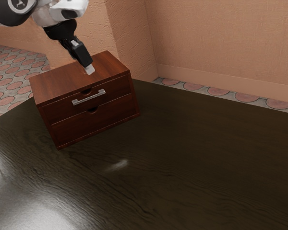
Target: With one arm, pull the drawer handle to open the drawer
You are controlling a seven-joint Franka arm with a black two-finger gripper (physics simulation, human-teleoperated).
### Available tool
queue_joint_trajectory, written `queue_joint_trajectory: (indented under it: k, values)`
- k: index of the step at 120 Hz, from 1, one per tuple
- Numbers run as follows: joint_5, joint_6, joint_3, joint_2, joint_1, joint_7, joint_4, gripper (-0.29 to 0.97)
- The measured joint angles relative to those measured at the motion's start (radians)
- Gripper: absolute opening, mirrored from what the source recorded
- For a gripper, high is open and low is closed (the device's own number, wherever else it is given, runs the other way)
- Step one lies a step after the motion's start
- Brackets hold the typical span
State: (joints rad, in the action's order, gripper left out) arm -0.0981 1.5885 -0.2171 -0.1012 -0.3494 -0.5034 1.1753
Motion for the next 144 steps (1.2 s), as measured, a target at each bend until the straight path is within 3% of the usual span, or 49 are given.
queue_joint_trajectory:
  k: [11, 31, 47, 81, 102, 144]
  values:
    - [-0.041, 0.065, -0.014, -0.047, 0.047, -0.05, 0.003, 0.67]
    - [-0.184, 0.133, -0.02, -0.111, 0.041, -0.122, 0.005, 0.67]
    - [-0.239, 0.153, -0.024, -0.151, 0.041, -0.142, 0.004, 0.67]
    - [-0.264, 0.122, -0.018, -0.183, 0.029, -0.108, -0.001, 0.63]
    - [-0.264, 0.127, 0.034, -0.211, 0.019, -0.096, -0.001, 0.59]
    - [-0.262, 0.223, 0.069, -0.255, 0.02, -0.1, 0.005, 0.45]
